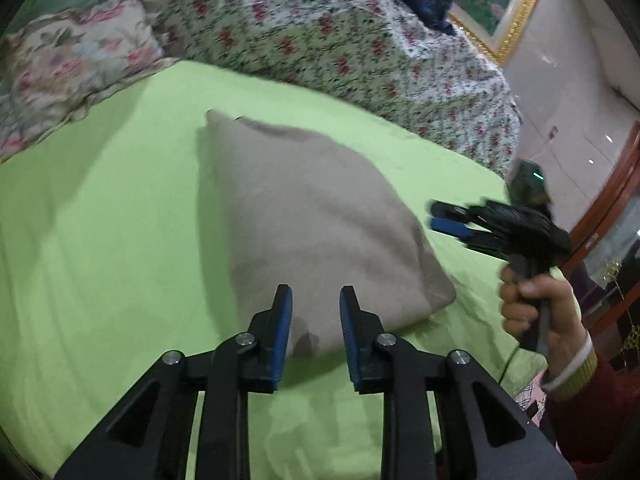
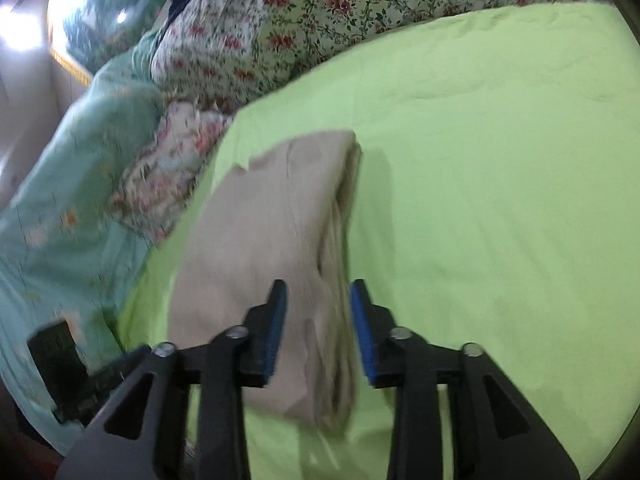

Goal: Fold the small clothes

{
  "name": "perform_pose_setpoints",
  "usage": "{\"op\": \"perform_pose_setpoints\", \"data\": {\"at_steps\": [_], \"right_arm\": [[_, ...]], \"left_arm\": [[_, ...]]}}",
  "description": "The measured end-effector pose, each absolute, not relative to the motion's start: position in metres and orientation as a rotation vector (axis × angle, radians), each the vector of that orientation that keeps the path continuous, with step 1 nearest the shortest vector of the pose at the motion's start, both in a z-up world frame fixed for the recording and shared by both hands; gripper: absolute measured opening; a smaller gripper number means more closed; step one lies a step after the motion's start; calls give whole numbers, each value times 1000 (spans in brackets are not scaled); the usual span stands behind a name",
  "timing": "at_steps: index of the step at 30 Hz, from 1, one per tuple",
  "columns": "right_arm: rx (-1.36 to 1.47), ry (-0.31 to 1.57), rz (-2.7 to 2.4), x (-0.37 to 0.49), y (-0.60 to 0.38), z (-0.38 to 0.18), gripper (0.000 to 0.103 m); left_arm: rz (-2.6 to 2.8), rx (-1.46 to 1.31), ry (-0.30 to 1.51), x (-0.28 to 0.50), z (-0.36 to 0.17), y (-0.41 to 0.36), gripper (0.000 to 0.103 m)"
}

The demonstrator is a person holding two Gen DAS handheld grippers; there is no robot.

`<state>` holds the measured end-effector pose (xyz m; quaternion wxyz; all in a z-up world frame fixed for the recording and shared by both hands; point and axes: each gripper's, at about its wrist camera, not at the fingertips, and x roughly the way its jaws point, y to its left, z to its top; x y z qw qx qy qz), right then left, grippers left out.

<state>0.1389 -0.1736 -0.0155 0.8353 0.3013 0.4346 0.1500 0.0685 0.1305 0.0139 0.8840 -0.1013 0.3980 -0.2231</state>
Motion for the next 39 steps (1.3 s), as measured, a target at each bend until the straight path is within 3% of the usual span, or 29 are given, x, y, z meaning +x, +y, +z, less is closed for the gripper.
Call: {"op": "perform_pose_setpoints", "data": {"at_steps": [6, 8, 11, 16, 20, 23, 29, 32, 34, 39], "right_arm": [[703, 1004, 370, 209, -159, -46, 40], [625, 1015, 378, 220, -150, -41, 26], [548, 913, 404, 224, -144, -8, 16], [413, 990, 307, 237, -137, -27, 16], [531, 1003, 326, 233, -154, -52, 18], [539, 992, 319, 223, -160, -40, 25], [490, 871, 290, 170, -166, 2, 25], [476, 839, 343, 157, -154, 12, 25], [447, 846, 376, 153, -141, 11, 25], [338, 976, 280, 160, -118, -23, 23]], "left_arm": [[-484, -185, 877, 86, -22, 118, 25], [-475, -172, 912, 89, -35, 116, 24], [-481, -194, 914, 90, -37, 115, 24], [-479, -206, 939, 96, -43, 108, 24], [-482, -203, 941, 94, -45, 107, 24], [-484, -207, 953, 94, -44, 111, 24], [-493, -232, 959, 89, -23, 120, 21], [-501, -231, 899, 88, -1, 120, 28], [-480, -239, 865, 98, 9, 118, 41], [-432, -227, 928, 121, -16, 116, 37]]}}
